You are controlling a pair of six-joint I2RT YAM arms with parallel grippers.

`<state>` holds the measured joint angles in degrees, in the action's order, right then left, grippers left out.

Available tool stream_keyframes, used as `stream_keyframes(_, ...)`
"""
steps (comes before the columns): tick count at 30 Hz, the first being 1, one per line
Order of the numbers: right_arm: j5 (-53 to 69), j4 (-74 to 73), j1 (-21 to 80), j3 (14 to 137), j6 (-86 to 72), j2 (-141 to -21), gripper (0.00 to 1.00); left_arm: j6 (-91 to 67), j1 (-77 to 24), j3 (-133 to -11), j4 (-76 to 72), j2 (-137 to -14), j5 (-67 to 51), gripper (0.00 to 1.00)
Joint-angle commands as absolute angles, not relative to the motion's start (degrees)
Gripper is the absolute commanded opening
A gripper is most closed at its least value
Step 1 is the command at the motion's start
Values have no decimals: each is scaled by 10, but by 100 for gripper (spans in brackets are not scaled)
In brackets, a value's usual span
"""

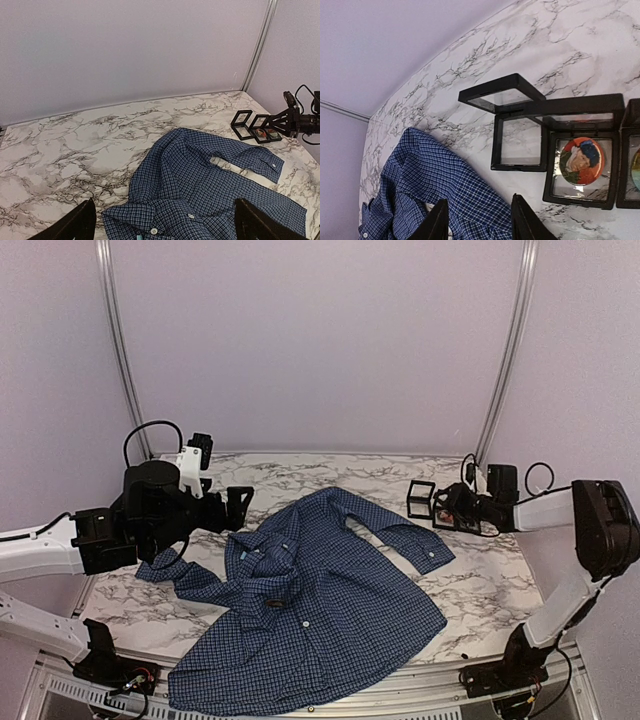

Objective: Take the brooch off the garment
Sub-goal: Pick up the flattened clothing from the center of the board.

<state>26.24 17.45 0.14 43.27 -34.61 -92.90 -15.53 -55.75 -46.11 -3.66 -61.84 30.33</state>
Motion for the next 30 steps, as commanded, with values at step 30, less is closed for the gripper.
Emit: stream_keyframes(30,127,-43,487,529,-187,-812,49,-483,-568,-255,-22,-570,89,99)
